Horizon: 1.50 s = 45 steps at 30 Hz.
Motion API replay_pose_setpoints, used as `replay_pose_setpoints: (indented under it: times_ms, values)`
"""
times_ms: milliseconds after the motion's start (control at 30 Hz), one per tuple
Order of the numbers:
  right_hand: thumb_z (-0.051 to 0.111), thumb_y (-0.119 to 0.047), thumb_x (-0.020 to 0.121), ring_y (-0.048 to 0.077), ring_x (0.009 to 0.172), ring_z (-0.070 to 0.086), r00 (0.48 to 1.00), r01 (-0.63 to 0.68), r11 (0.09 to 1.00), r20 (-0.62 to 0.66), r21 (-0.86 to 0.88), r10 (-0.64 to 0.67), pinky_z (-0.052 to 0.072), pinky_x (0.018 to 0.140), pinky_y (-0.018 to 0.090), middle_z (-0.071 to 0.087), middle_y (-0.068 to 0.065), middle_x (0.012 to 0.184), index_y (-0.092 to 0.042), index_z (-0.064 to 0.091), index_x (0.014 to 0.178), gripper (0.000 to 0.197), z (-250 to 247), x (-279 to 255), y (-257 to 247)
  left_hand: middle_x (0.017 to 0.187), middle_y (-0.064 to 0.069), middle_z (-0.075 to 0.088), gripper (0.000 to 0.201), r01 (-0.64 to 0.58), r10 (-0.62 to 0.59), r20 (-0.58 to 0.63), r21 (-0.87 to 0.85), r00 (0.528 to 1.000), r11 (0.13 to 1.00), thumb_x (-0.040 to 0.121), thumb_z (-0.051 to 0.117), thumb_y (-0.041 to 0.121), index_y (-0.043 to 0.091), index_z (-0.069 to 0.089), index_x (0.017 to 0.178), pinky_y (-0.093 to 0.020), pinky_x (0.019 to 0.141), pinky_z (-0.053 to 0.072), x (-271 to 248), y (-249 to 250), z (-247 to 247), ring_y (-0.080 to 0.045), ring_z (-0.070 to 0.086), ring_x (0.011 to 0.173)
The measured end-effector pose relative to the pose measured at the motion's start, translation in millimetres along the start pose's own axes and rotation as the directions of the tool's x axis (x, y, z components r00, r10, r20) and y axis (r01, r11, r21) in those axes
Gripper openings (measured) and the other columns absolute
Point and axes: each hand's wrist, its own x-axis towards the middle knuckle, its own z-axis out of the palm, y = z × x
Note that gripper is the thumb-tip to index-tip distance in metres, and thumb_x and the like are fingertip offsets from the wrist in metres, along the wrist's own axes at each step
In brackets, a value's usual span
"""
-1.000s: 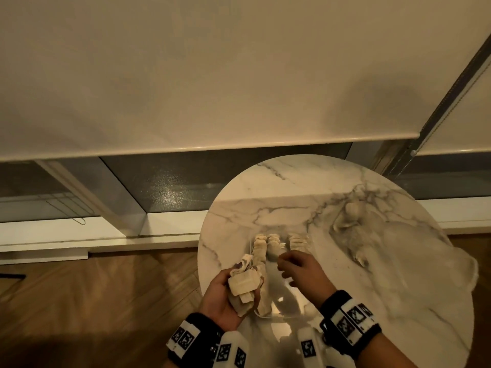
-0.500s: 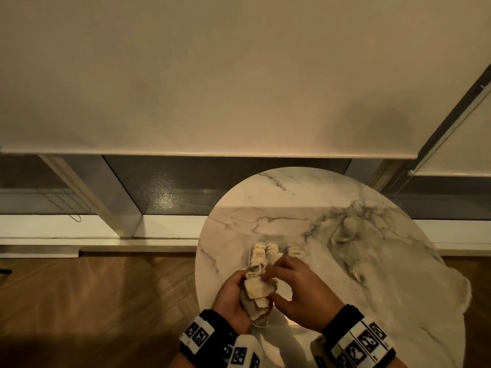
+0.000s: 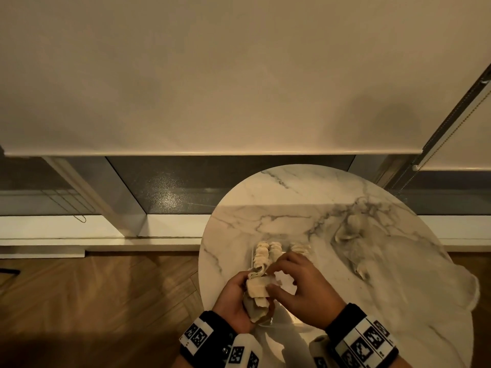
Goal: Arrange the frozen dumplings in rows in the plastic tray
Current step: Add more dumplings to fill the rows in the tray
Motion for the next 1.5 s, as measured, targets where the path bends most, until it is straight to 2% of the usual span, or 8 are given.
replay_pose_setpoints:
  times_ms: [167, 433, 600, 733, 933, 1167, 1300, 1500]
  values:
    - [0.054, -0.066, 0.082, -0.001, 0.097, 0.049, 0.993, -0.117, 0.992, -0.017, -0.053, 0.116, 0.044, 0.085, 0.021, 0.052, -0.022, 0.097, -0.039, 0.066, 0.101, 0.036, 6.8, 0.5, 9.0, 0.09, -0.012, 0.059, 0.03, 0.002, -0.002, 0.003, 0.02, 1.0, 1.0, 0.082, 0.062, 0.026, 0.003, 0.071, 0.098, -0.029, 0.056, 0.046, 0.3, 1.9, 1.2, -0.02, 0.056, 0.065]
    - [0.066, -0.046, 0.085, 0.007, 0.096, 0.055, 0.991, -0.07, 0.986, -0.103, 0.152, 0.087, 0.047, 0.069, 0.018, 0.06, -0.018, 0.091, -0.038, 0.07, 0.085, 0.009, 2.2, 1.0, -2.8, 0.085, -0.01, 0.06, 0.025, -0.007, 0.009, -0.023, 0.068, 1.0, 0.998, 0.081, 0.063, 0.025, 0.005, 0.072, 0.092, -0.027, 0.057, 0.043, 3.0, 6.0, -1.4, -0.018, 0.052, 0.068]
    - [0.072, -0.02, 0.09, 0.015, 0.079, 0.065, 0.975, -0.137, 0.866, -0.089, 0.48, 0.203, 0.049, 0.054, 0.025, 0.069, -0.006, 0.085, -0.028, 0.072, 0.082, 0.011, -4.8, 2.5, -11.2, 0.084, -0.013, 0.063, 0.028, -0.02, 0.024, -0.063, 0.063, 0.998, 0.998, 0.087, 0.055, 0.025, 0.003, 0.072, 0.091, -0.028, 0.053, 0.048, 0.6, 9.8, 0.3, -0.022, 0.059, 0.065]
    - [0.066, -0.009, 0.093, 0.022, 0.06, 0.065, 0.956, -0.174, 0.73, -0.064, 0.661, 0.286, 0.044, 0.042, 0.03, 0.067, 0.007, 0.077, -0.008, 0.069, 0.088, 0.006, -9.9, 5.8, -14.1, 0.092, -0.01, 0.055, 0.017, -0.054, 0.058, -0.054, 0.08, 0.997, 0.995, 0.079, 0.067, 0.016, 0.01, 0.065, 0.094, -0.028, 0.056, 0.045, 2.9, 13.4, -8.1, -0.022, 0.055, 0.072]
    - [0.065, -0.004, 0.092, 0.029, 0.064, 0.065, 0.902, -0.197, 0.642, -0.119, 0.741, 0.414, 0.056, 0.054, 0.035, 0.068, 0.015, 0.079, -0.005, 0.071, 0.092, 0.006, -13.7, 11.9, -1.2, 0.076, -0.016, 0.071, 0.025, -0.054, 0.05, -0.12, -0.027, 0.992, 0.998, 0.084, 0.051, 0.017, -0.001, 0.069, 0.079, -0.037, 0.051, 0.059, -4.9, 16.6, -10.9, -0.032, 0.071, 0.063]
    - [0.075, -0.024, 0.087, 0.016, 0.07, 0.068, 0.839, -0.433, 0.781, -0.115, 0.451, 0.532, 0.061, 0.064, 0.03, 0.07, 0.001, 0.083, -0.018, 0.072, 0.092, 0.008, 19.4, 19.9, 57.3, 0.078, -0.016, 0.07, 0.022, -0.103, 0.084, -0.229, -0.075, 0.97, 0.992, 0.078, 0.055, 0.017, 0.003, 0.064, 0.093, -0.038, 0.043, 0.054, -9.2, 25.9, -22.3, -0.032, 0.071, 0.061]
    - [0.069, -0.017, 0.089, 0.013, 0.082, 0.067, 0.834, -0.539, 0.842, 0.153, 0.019, 0.531, 0.059, 0.077, 0.03, 0.07, -0.004, 0.093, -0.024, 0.072, 0.096, 0.01, 52.7, 35.1, 99.1, 0.08, -0.013, 0.072, 0.026, -0.118, 0.109, -0.281, -0.018, 0.953, 0.993, 0.081, 0.056, 0.02, 0.002, 0.073, 0.076, -0.035, 0.046, 0.055, -4.4, 29.1, -35.3, -0.03, 0.071, 0.063]
    - [0.061, -0.017, 0.088, 0.015, 0.083, 0.061, 0.819, -0.532, 0.835, 0.167, -0.138, 0.549, 0.043, 0.073, 0.021, 0.062, -0.006, 0.085, -0.032, 0.063, 0.082, 0.017, 76.2, 60.9, 122.7, 0.078, -0.011, 0.072, 0.034, -0.124, 0.115, -0.263, -0.015, 0.958, 0.992, 0.084, 0.053, 0.023, 0.003, 0.075, 0.066, -0.034, 0.045, 0.054, -12.8, 27.1, -34.6, -0.029, 0.069, 0.058]
